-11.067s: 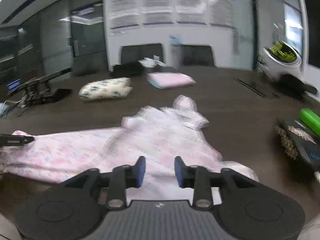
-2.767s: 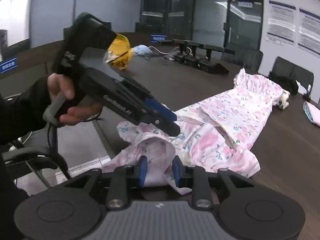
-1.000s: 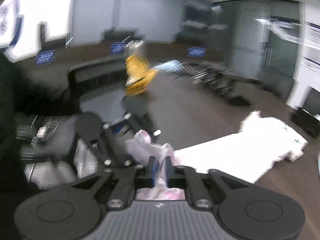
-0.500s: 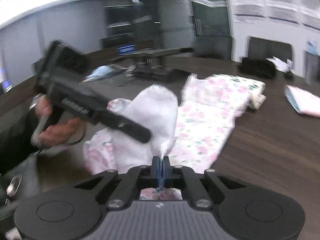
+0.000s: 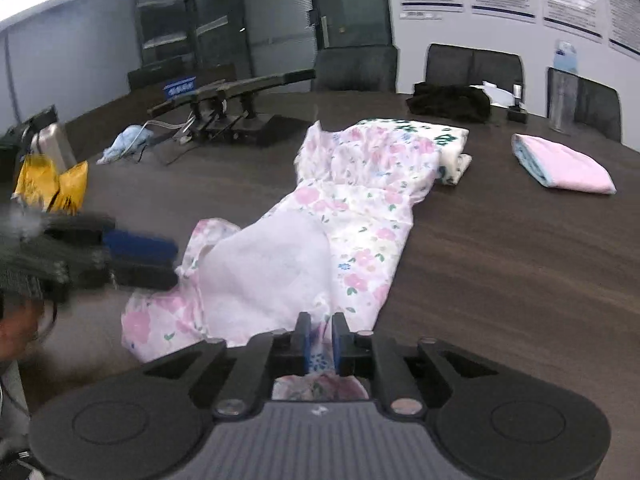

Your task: Fold clothes

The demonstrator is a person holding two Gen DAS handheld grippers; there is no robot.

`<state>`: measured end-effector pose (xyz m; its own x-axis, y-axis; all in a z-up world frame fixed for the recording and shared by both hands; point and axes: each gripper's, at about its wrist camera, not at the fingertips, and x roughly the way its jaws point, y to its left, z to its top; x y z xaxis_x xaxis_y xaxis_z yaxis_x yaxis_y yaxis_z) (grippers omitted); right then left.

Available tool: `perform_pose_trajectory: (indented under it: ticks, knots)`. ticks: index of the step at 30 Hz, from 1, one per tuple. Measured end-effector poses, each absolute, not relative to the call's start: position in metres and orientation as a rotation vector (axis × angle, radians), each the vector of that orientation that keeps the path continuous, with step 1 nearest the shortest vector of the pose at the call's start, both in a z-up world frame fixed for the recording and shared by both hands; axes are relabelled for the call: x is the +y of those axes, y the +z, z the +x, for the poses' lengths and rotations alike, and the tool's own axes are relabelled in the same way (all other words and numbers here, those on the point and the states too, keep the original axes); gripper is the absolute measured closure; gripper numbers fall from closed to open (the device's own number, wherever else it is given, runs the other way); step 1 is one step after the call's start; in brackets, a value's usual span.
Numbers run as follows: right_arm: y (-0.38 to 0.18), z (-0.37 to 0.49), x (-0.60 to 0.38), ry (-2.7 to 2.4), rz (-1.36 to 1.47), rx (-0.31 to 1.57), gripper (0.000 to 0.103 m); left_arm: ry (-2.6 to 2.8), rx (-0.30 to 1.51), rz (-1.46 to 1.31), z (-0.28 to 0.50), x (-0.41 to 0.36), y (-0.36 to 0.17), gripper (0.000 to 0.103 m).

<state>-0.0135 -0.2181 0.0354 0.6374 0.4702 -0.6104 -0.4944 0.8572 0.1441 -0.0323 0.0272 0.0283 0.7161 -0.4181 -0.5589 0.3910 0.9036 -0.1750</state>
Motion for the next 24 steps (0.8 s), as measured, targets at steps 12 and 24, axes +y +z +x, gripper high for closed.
perform_pose_trajectory:
  ticks: [12, 24]
  knots:
    - [0.041, -0.065, -0.245, 0.463, 0.086, 0.635, 0.071, -0.265, 0.573, -0.192, -0.057, 0.039, 0.019, 0.028]
    - [0.017, -0.057, -0.232, 0.364, 0.155, 0.647, 0.053, -0.178, 0.559, -0.129, -0.079, 0.002, 0.010, 0.031]
